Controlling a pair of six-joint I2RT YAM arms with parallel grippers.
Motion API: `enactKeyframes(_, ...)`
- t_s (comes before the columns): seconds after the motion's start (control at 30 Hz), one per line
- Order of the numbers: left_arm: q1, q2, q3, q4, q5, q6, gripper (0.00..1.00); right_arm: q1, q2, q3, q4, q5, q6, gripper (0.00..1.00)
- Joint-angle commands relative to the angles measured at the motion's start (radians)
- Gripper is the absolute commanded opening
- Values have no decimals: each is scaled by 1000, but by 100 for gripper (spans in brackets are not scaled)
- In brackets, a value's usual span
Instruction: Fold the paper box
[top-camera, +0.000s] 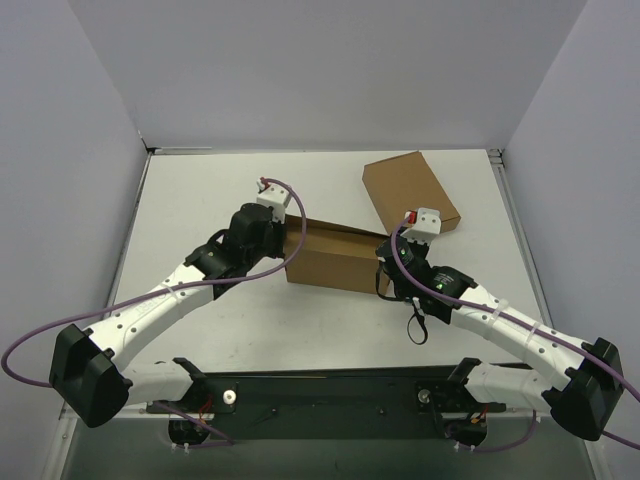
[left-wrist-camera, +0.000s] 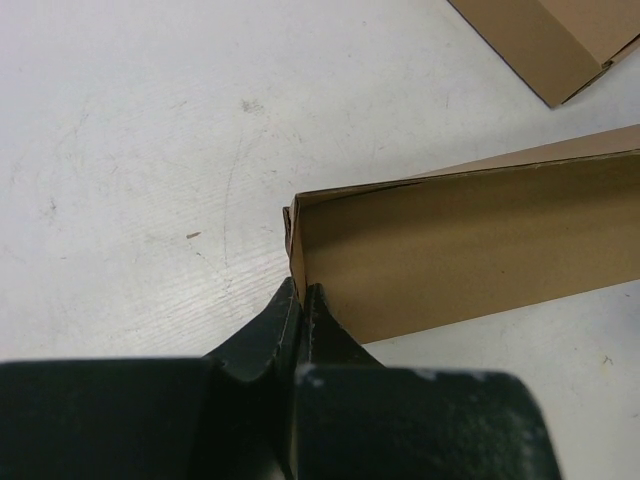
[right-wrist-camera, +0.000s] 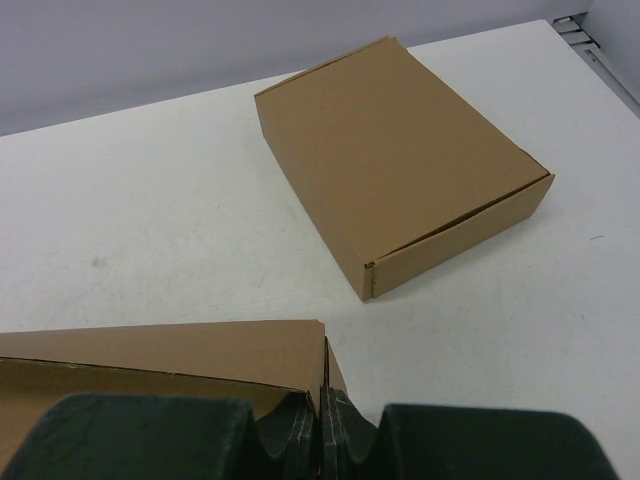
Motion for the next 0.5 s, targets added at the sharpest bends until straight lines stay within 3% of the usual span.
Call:
enactKeyframes(0.0, -13, 3, 27, 41, 73, -37, 0, 11, 85, -99, -283, -160, -2, 0)
enactKeyframes(0.47, -26, -43, -190, 84, 55, -95, 0, 11, 95, -102, -275, -166, 1, 0)
